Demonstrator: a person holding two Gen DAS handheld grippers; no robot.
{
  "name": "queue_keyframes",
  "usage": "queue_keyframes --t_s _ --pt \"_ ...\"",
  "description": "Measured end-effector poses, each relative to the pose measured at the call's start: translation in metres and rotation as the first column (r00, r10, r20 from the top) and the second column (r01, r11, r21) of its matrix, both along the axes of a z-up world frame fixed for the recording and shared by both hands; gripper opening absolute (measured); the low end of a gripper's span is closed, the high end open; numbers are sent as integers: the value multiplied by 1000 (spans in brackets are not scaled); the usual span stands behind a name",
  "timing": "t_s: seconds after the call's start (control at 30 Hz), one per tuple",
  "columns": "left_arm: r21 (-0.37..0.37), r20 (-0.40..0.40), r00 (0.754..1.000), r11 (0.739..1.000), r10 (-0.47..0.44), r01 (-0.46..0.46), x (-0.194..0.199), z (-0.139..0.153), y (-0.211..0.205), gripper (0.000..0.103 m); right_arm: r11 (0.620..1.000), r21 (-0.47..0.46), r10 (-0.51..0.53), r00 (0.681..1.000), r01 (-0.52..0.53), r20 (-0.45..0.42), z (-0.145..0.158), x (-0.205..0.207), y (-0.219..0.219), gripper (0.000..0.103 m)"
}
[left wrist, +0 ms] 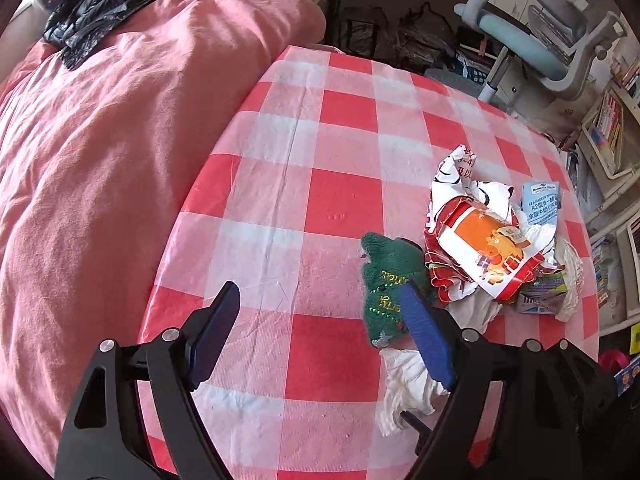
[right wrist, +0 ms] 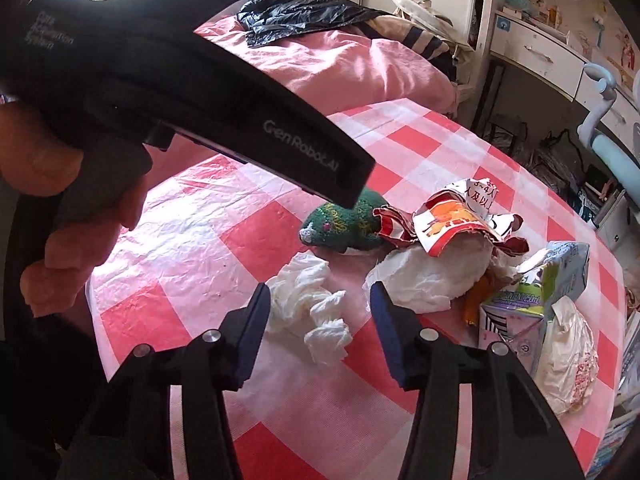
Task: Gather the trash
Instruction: 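Grasp the green plush toy with the left gripper while the right gripper grasps a white tissue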
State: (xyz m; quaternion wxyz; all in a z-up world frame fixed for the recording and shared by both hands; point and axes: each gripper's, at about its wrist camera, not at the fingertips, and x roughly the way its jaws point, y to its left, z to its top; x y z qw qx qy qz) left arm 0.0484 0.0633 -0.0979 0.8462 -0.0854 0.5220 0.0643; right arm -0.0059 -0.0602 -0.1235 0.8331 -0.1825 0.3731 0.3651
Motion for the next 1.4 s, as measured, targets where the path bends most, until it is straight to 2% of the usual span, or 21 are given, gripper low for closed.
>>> queue_keyframes --t_s 0.07,0.13,0.2,0.47,0.5,0.53,0.57,0.63,0.7,0.77,0.9,1.0,1.03,1.07,1.1,1.13,1.17,1.23,1.33,1.4 --pt "10 -18 1000 1000 -16 16 5 -6 -5 79 1000 -10 1 1000 -1 -13 -3 2 -1 38" --pt "9 -20 999 1000 -28 28 9 -9 -9 79 1000 -16 6 1000 -7 -24 -4 3 -4 25" --pt "10 -18 999 999 -35 36 13 -9 -12 79 1000 -20 16 999 -17 -31 -4 3 -9 21" --pt "-18 5 998 998 -68 68 17 -10 -19 78 998 -53 33 999 -35 -31 0 -2 -32 18" --pt "-18 7 997 997 -73 73 17 -10 -20 75 998 -57 33 999 -35 -33 0 -2 -34 19" --pt "-24 7 997 996 -83 83 17 -11 -22 64 997 -63 31 999 -34 -36 -1 -3 -35 18" --pt "-46 11 995 994 -95 95 16 -10 -24 49 997 -67 31 999 -34 -35 -1 -3 -37 18" --pt "-84 14 993 990 -114 115 12 -7 -25 29 997 -73 32 999 -34 -30 -1 -6 -39 18" --pt "-52 22 992 991 -121 122 5 -1 -26 24 997 -76 32 999 -34 -27 0 -6 -40 18" --pt "-63 17 993 991 -118 119 -3 2 -21 20 996 -82 30 999 -31 -23 1 -6 -43 19" --pt "-89 20 995 991 -102 104 -22 9 -7 19 996 -85 17 1000 -18 -15 4 -11 -52 18" --pt "-81 14 995 992 -96 97 -30 9 -3 19 996 -88 4 1000 -5 -11 4 -13 -59 18" --pt "-79 6 996 993 -88 89 -30 7 -3 24 996 -88 -1 1000 0 -10 4 -13 -62 19" --pt "-81 -1 997 994 -79 79 -29 3 -2 36 996 -90 -4 1000 4 -10 4 -13 -64 19" --pt "-84 -3 998 994 -67 66 -28 1 -2 43 996 -93 -8 1000 7 -8 4 -13 -65 19" --pt "-82 0 999 995 -54 54 -26 0 -2 56 995 -97 -12 1000 12 -6 4 -13 -68 19" --pt "-78 9 999 996 -45 45 -25 -1 -2 62 995 -99 -17 1000 16 -5 3 -12 -69 19" --pt "-63 14 999 998 -29 30 -20 -2 -1 67 995 -100 -29 1000 29 -6 3 -9 -73 19" --pt "-64 5 1000 998 -12 12 -12 -9 0 66 995 -97 -39 999 38 -12 1 -3 -75 19" --pt "-77 -12 999 997 -32 31 -8 -15 -3 45 994 -101 -36 999 34 -16 -1 -1 -75 19"
